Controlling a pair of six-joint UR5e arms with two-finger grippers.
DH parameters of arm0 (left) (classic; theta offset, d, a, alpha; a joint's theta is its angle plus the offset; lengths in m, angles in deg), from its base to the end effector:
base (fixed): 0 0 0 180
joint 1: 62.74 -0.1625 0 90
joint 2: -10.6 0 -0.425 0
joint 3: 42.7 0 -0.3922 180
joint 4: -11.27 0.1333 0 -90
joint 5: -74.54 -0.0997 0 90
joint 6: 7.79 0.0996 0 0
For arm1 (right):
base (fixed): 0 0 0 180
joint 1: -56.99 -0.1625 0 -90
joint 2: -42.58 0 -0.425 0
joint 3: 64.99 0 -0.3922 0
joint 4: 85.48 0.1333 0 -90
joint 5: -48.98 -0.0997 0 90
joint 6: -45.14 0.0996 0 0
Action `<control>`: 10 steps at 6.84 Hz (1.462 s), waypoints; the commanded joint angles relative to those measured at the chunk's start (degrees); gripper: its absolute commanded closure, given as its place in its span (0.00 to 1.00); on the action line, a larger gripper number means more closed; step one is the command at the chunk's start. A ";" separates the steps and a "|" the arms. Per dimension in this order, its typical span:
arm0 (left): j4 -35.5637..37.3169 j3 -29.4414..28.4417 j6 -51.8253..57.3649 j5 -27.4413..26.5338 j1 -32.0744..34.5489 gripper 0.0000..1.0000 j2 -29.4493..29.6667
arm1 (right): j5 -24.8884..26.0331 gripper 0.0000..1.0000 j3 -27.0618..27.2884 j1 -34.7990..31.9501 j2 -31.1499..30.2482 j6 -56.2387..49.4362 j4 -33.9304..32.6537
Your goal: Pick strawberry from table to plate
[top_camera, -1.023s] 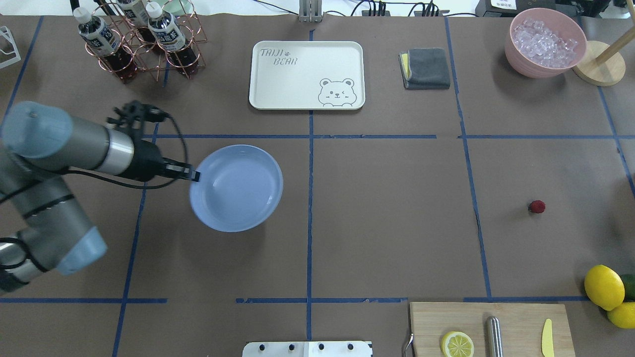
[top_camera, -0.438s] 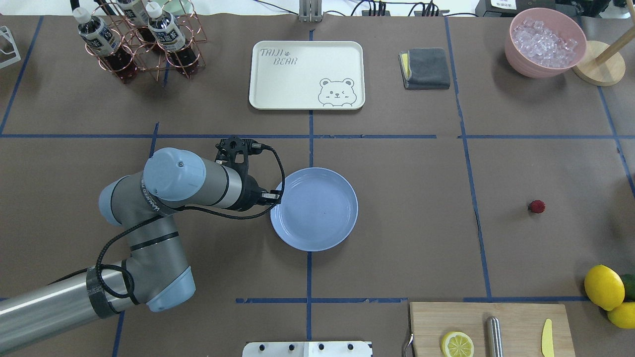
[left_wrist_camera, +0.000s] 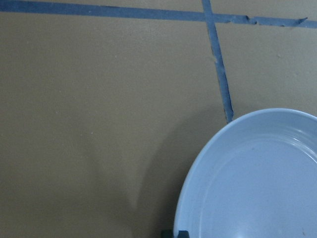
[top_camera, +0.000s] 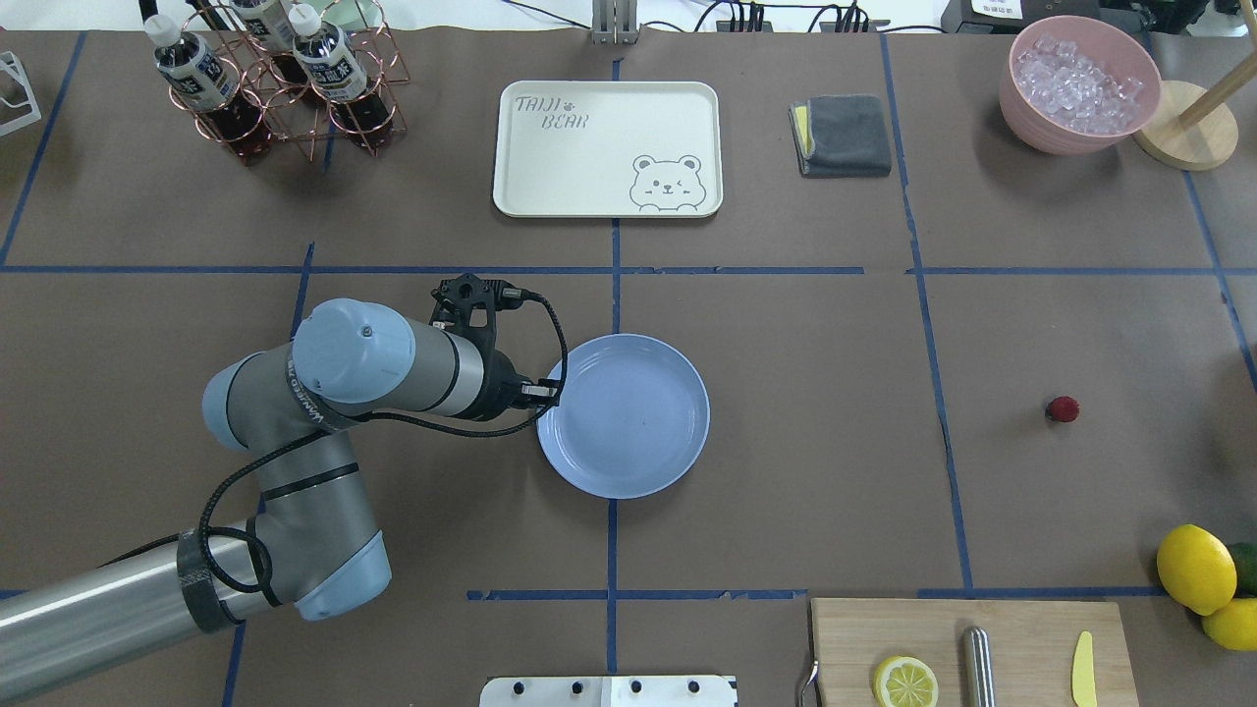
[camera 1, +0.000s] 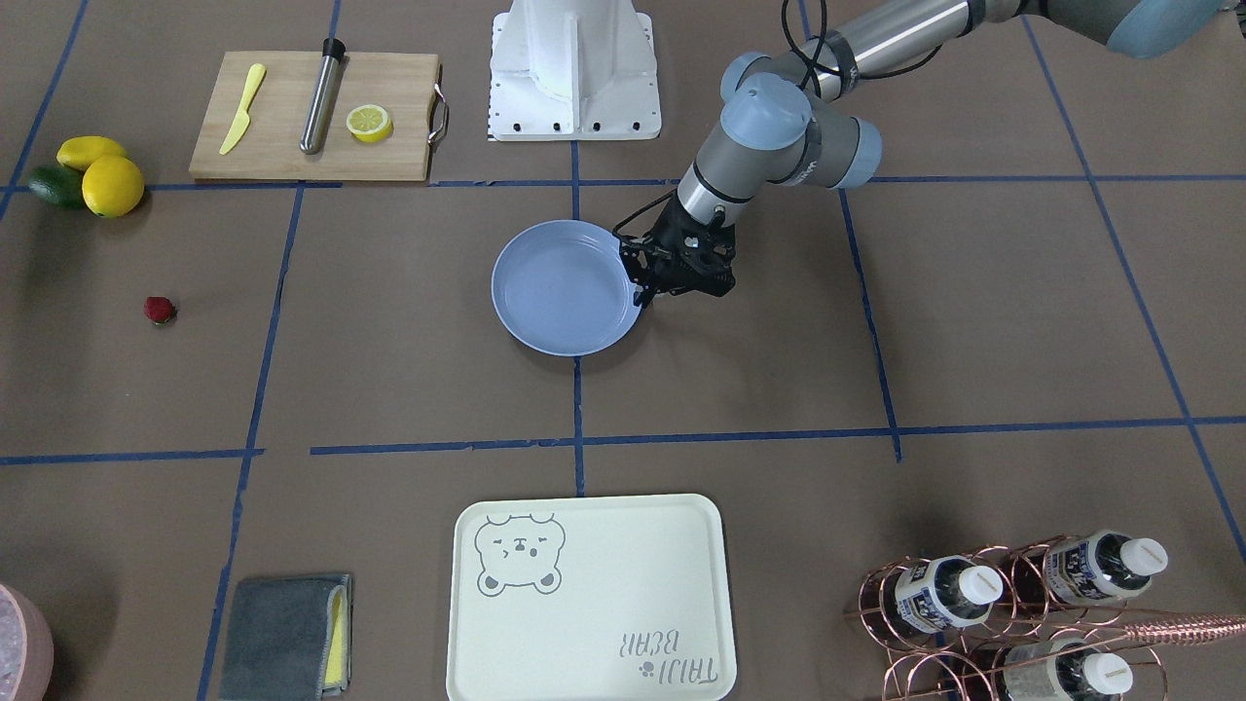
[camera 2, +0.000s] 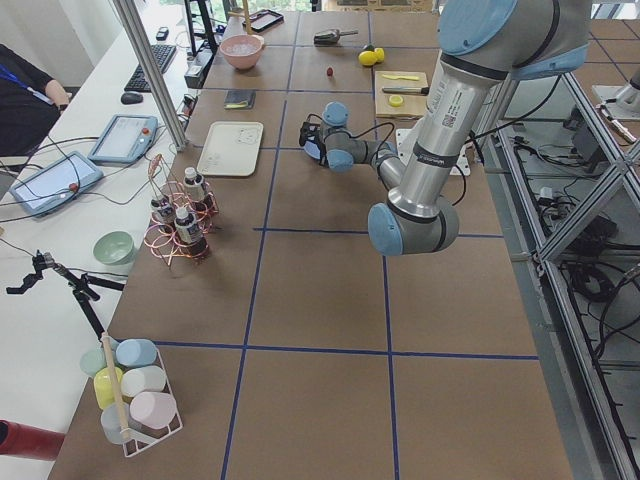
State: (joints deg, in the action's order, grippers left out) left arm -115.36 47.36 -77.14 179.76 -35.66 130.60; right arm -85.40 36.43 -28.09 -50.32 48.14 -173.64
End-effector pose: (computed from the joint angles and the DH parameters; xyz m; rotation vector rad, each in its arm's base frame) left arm 0.5564 -0.4048 0.2806 0.2530 1.1517 0.0557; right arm 0.0225 -0.4809 0.5809 0.1179 -0.7826 -0.1018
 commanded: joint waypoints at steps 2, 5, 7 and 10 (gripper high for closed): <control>0.07 -0.06 0.09 -0.02 -0.01 0.85 -0.29 | -0.10 0.00 0.18 0.00 0.09 -0.01 0.00; -0.11 0.64 1.84 -0.02 0.77 0.00 -0.82 | -0.10 0.00 0.70 0.00 0.44 -0.01 0.00; 8.26 5.27 15.64 5.13 9.43 0.00 -2.65 | -0.27 0.00 1.06 0.17 1.49 0.08 8.54; 28.50 12.52 49.11 10.07 30.48 0.00 -7.84 | -0.36 0.00 1.05 0.87 0.97 -0.10 15.21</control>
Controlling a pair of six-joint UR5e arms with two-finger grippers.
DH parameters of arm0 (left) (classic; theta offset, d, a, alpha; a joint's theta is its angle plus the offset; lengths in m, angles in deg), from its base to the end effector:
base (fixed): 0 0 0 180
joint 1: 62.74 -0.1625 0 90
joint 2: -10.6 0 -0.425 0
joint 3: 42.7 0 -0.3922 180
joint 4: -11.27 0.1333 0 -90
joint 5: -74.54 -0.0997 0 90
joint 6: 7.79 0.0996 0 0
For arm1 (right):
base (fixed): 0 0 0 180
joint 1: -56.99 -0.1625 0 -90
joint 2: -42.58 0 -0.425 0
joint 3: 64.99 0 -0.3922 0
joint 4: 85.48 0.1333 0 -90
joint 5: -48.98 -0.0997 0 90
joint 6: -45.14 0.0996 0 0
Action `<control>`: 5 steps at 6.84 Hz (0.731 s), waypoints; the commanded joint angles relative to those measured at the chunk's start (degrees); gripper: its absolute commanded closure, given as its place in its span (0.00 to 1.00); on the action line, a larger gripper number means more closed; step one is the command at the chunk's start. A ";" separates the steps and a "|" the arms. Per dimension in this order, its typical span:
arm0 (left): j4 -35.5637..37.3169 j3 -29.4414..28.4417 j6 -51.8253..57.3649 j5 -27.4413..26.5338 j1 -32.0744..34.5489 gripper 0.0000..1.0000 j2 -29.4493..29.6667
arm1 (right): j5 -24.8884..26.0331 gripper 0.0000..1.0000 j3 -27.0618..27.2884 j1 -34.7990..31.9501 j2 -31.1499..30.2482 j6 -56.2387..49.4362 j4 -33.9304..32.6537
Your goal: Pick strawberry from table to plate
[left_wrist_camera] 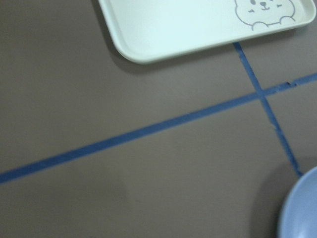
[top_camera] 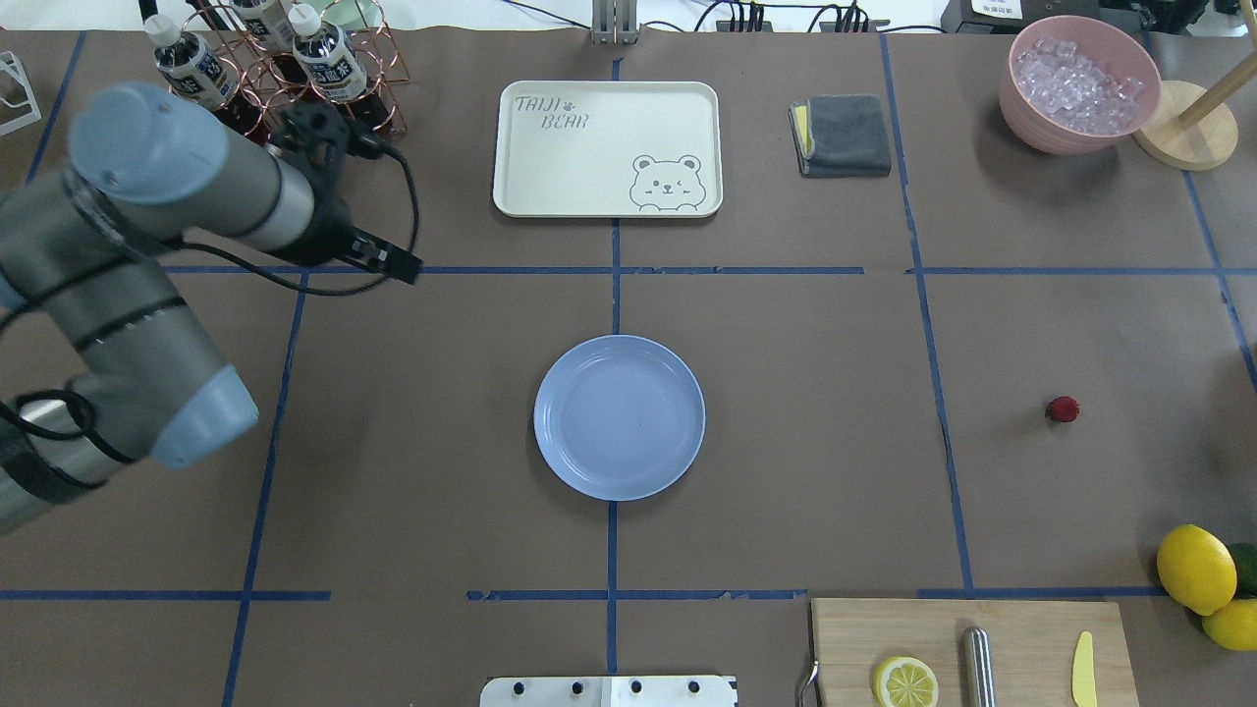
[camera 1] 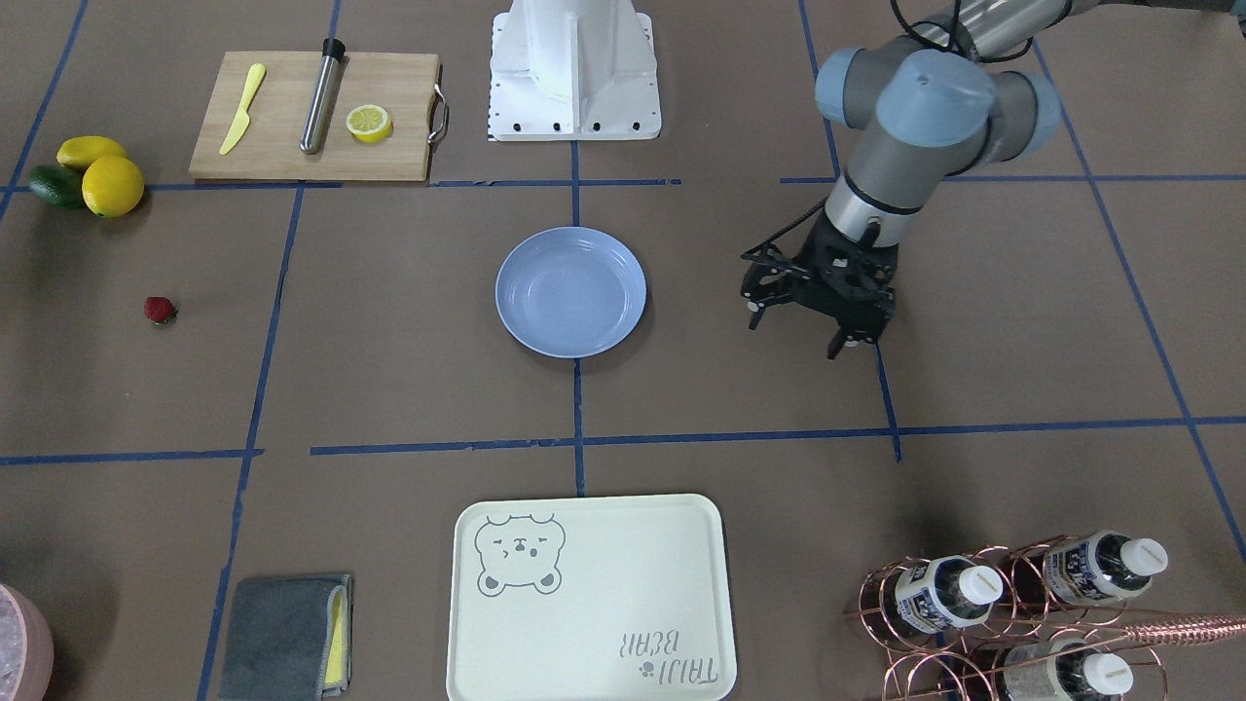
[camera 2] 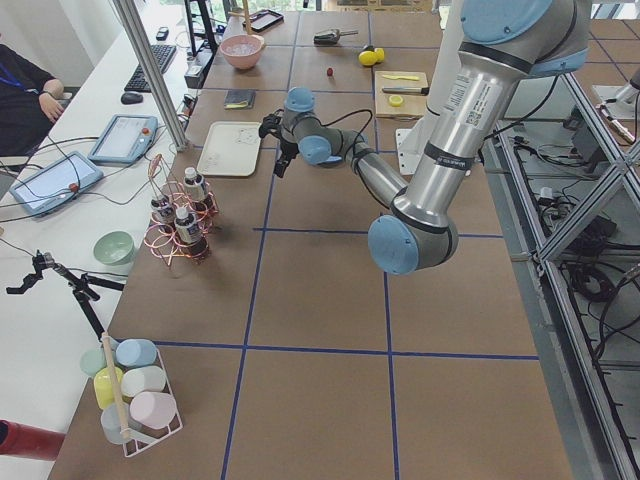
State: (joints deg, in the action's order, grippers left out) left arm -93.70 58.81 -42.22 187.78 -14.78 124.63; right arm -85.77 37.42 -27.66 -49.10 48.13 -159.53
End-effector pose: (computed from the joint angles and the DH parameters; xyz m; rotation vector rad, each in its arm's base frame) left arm 0.3495 -0.5280 0.3040 0.4494 0.8377 0.3014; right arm 0.0169 -0.4975 0.5327 0.3849 -0.7972 -0.2202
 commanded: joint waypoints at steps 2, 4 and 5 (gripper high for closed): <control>9.34 -3.05 30.73 11.91 25.98 0.00 -11.15 | -0.08 0.00 0.24 2.03 -0.70 0.08 0.92; 14.75 -11.74 40.78 12.44 36.55 0.00 -12.17 | 0.53 0.00 0.85 6.05 -0.26 4.36 0.83; 15.05 -11.69 44.32 13.75 41.46 0.00 -16.70 | 0.71 0.00 2.68 8.86 -0.35 8.82 0.83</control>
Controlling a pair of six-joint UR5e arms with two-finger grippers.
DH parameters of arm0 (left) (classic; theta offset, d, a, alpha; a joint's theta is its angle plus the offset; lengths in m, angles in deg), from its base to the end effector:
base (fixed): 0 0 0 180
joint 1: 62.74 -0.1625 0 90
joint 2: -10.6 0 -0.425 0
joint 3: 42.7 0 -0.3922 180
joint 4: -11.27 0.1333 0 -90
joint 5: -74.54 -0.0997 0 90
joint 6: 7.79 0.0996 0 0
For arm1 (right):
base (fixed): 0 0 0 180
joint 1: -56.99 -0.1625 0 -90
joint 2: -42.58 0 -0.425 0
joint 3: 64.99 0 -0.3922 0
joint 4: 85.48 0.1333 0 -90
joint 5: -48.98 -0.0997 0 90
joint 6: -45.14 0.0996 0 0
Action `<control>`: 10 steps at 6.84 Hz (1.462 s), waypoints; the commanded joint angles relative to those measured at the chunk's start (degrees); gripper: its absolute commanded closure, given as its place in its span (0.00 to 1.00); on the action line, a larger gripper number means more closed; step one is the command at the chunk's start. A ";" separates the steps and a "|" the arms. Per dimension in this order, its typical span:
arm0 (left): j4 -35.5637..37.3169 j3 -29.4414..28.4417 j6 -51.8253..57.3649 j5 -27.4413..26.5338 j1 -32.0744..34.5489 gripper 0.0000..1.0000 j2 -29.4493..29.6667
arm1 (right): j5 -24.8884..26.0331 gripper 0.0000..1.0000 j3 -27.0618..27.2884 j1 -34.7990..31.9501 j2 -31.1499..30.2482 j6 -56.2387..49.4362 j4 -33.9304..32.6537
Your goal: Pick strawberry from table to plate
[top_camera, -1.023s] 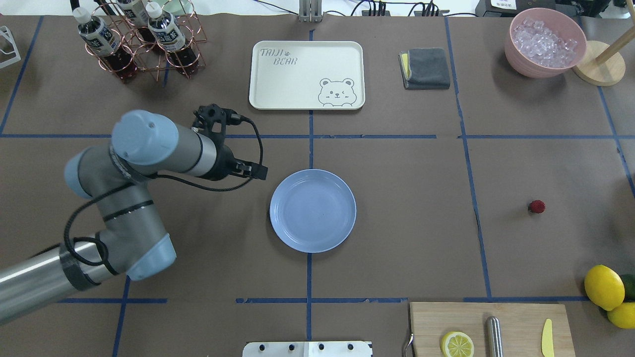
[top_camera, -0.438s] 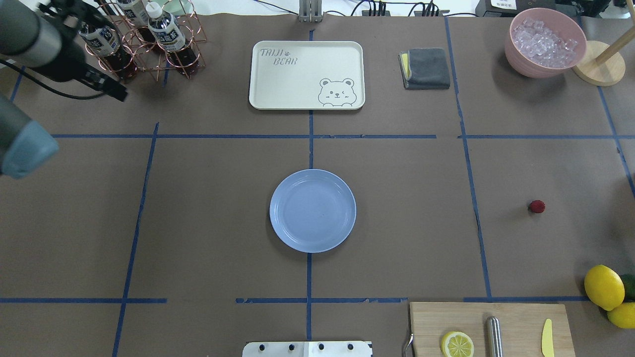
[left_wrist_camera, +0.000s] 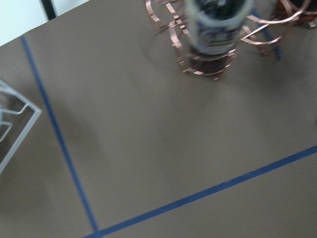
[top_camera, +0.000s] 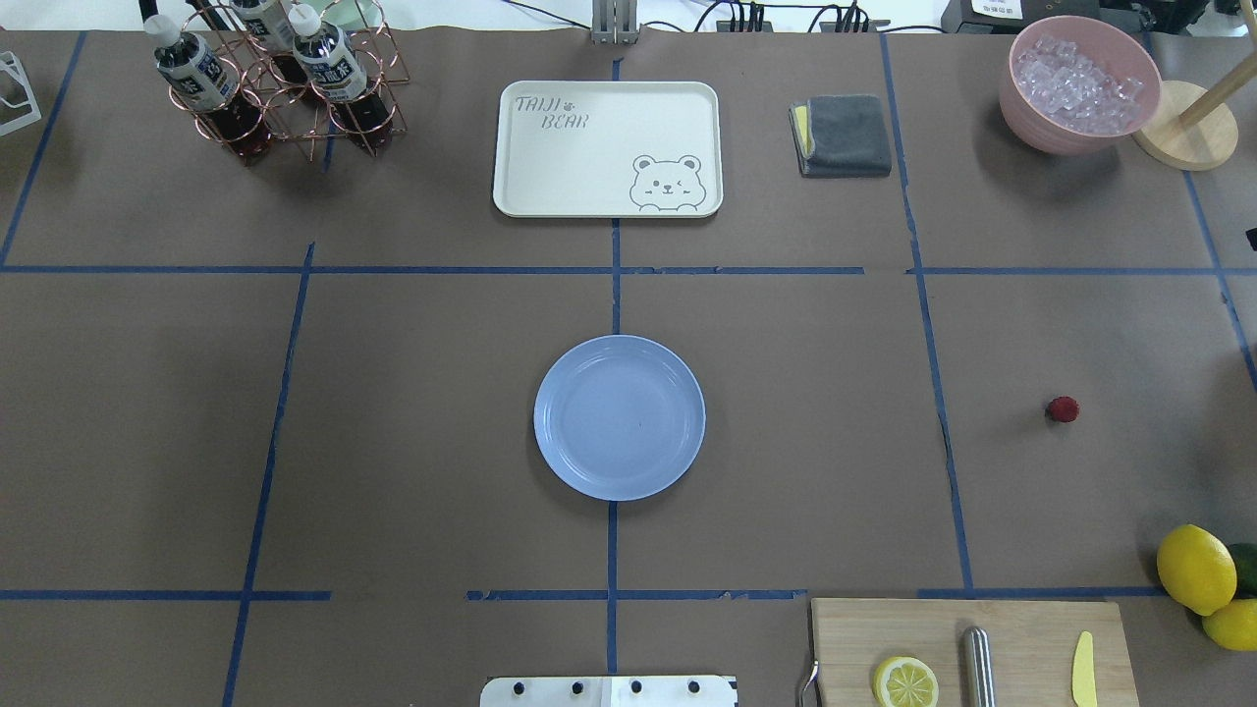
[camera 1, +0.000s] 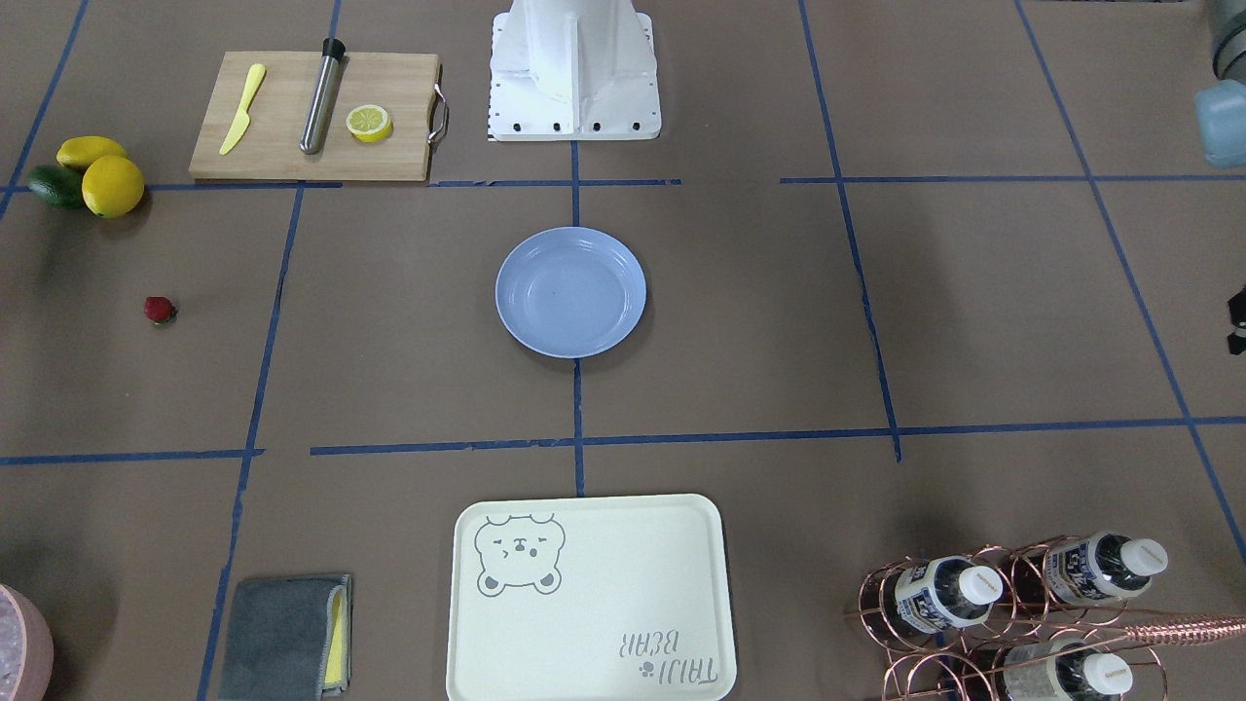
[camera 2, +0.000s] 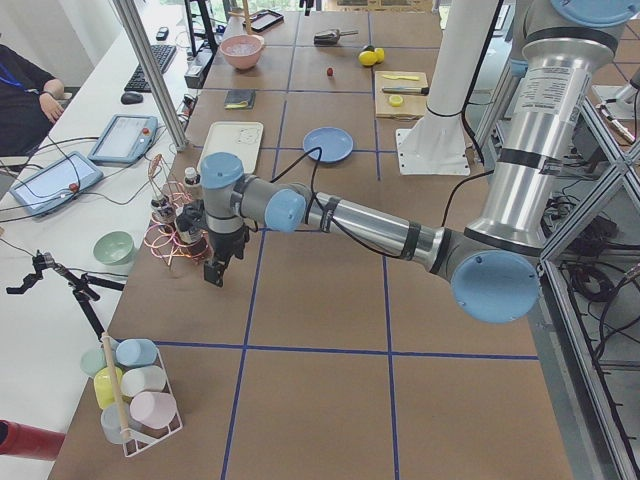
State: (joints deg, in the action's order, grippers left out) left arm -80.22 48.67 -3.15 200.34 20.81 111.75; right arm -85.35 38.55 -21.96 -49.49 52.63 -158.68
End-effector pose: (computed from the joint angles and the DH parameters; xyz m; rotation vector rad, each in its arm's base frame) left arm -0.0093 -0.5861 0.5487 0.2273 0.6271 0.2627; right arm -0.0315 -0.4937 0.5248 0.3406 -0.8241 -0.2488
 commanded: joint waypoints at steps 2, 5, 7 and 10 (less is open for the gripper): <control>1.14 -1.29 4.86 10.38 7.32 0.00 -9.98 | 1.69 0.00 4.90 8.17 -1.53 10.58 -0.10; 1.14 -0.05 4.85 10.69 7.41 0.00 -10.36 | 12.12 0.00 6.85 20.37 -8.29 27.49 11.60; 1.14 0.04 4.94 10.69 7.41 0.00 -10.36 | 21.17 0.01 6.15 31.70 -10.06 39.83 19.73; 1.14 0.39 5.03 10.69 7.41 0.00 -10.54 | 29.65 0.10 -0.07 39.05 -9.89 44.46 25.38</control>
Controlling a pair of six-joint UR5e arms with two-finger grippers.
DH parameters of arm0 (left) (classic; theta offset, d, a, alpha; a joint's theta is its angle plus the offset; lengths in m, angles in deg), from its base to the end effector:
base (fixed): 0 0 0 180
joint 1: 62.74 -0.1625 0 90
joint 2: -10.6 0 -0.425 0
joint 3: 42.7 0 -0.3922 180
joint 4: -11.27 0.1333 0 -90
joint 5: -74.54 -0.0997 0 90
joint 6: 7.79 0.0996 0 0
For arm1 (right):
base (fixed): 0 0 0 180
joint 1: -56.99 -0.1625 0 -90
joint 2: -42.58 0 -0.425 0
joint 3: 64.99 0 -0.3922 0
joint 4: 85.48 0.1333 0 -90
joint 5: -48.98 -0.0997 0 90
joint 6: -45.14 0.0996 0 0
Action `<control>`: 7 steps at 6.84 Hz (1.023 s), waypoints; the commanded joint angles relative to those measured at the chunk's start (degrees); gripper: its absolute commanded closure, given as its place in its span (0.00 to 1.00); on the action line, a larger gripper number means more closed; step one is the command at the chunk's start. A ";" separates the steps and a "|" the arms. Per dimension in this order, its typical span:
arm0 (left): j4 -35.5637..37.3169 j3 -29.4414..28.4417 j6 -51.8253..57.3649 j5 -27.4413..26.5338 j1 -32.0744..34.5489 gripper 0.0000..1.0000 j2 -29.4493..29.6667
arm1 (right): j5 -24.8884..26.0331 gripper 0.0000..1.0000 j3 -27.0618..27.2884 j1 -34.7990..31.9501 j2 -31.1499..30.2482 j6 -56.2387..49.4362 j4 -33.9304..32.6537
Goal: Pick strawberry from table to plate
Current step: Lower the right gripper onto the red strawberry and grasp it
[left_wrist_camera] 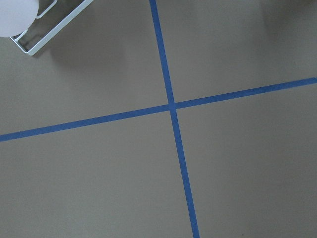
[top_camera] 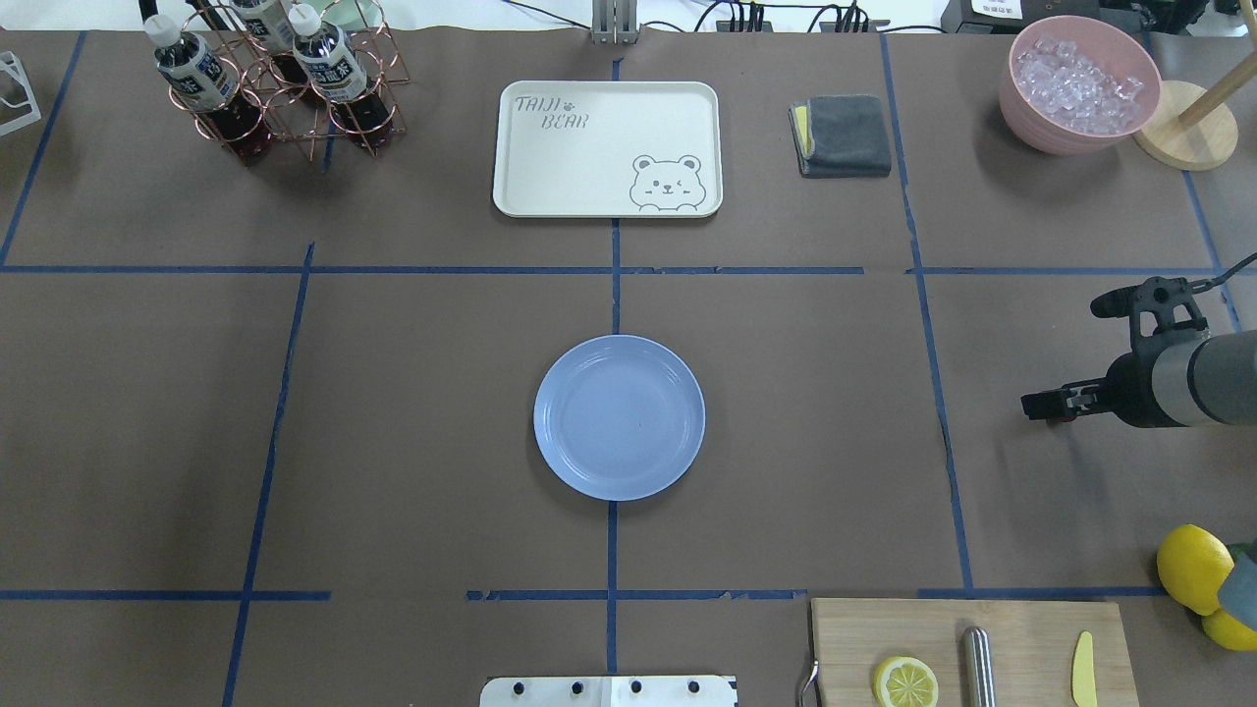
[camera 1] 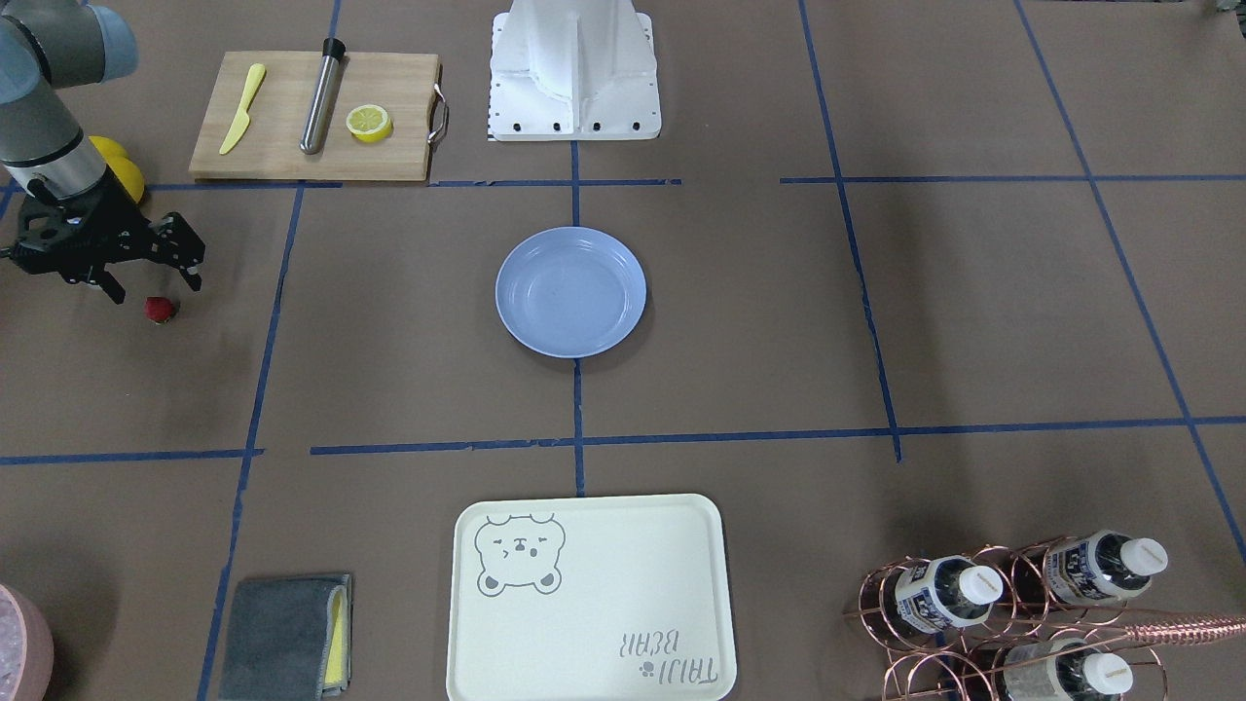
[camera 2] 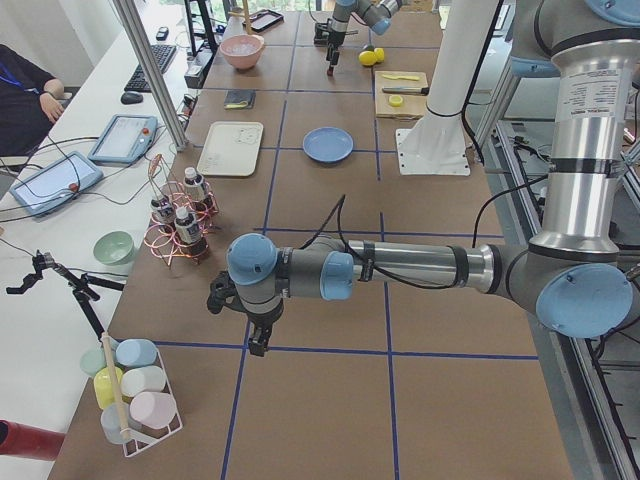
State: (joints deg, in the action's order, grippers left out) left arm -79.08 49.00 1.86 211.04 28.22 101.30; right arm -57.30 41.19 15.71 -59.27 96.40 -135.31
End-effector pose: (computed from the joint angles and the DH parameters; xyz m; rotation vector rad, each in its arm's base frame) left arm -0.0694 -0.4988 0.6347 0.1203 0.8047 0.1627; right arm -0.2626 -0.3707 0.5471 0.2893 -0.7639 -0.0685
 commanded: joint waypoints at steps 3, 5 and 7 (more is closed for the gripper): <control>-0.09 1.81 0.10 0.09 0.00 0.00 -2.11 | 2.04 0.22 -3.97 1.38 0.07 -0.11 2.27; -0.09 1.82 0.10 0.09 0.00 0.00 -2.11 | 1.95 0.64 -3.88 1.29 -0.28 -0.37 2.27; -0.09 1.82 0.10 0.09 0.00 0.00 -2.02 | 1.95 1.00 -3.53 1.29 0.25 -0.37 2.27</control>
State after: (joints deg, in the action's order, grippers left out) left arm -79.17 50.80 1.96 211.12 28.23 99.22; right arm -55.34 37.43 17.00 -59.21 96.05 -133.03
